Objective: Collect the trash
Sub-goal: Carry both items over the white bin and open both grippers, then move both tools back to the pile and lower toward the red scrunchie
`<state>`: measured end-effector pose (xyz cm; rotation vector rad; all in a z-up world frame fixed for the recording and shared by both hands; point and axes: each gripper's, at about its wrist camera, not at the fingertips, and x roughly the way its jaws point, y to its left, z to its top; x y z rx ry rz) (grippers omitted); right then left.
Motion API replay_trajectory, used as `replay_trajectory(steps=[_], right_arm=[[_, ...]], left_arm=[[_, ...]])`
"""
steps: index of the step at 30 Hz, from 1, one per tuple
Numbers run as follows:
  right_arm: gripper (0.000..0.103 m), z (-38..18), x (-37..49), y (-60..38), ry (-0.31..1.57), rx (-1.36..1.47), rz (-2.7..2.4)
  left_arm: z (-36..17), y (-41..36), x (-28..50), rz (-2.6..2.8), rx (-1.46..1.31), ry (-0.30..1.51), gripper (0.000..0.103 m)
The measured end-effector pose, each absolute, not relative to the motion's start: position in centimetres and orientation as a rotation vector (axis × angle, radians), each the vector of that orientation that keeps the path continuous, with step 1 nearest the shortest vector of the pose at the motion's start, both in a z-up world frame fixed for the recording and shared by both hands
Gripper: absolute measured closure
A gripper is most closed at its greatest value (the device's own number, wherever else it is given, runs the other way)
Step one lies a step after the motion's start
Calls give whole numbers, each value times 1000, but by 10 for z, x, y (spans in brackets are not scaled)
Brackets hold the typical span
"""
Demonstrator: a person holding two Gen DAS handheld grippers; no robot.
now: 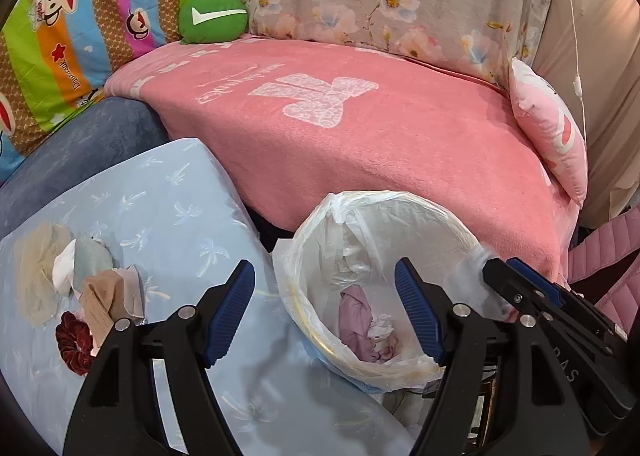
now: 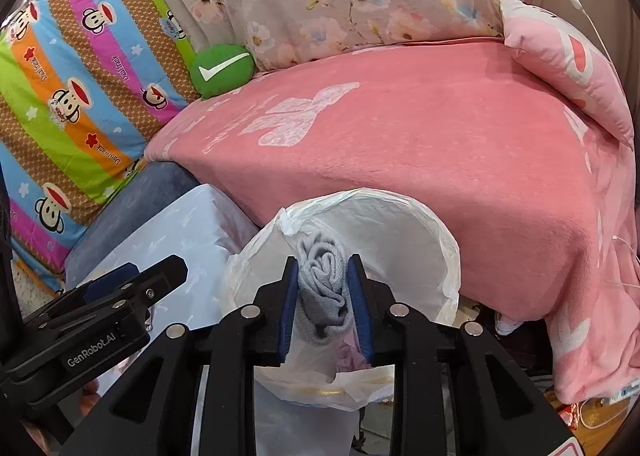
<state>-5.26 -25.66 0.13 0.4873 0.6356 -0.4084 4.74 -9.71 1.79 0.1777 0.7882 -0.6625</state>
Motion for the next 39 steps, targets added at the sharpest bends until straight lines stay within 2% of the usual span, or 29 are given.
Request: replay_trajectory(steps=[3, 16, 26, 29, 33, 39], right_arm=[[72, 3, -51, -254, 633, 485, -404], [70, 7, -43, -237, 647, 451, -372], [65, 10, -37, -219, 657, 426, -343], [60, 10, -34, -213, 662, 418, -332], [60, 11, -29, -204, 670, 404, -317], [59, 14, -23, -192, 675, 384, -300]], left_arm=[[19, -93, 48, -652, 170, 783, 29], [16, -80, 51, -630, 140, 788, 29], [12, -58, 60, -583, 96, 813, 28], [10, -49, 63, -562, 81, 821, 28], [10, -35, 66, -532, 55, 824, 23], [9, -16, 73, -496, 21, 832, 23]])
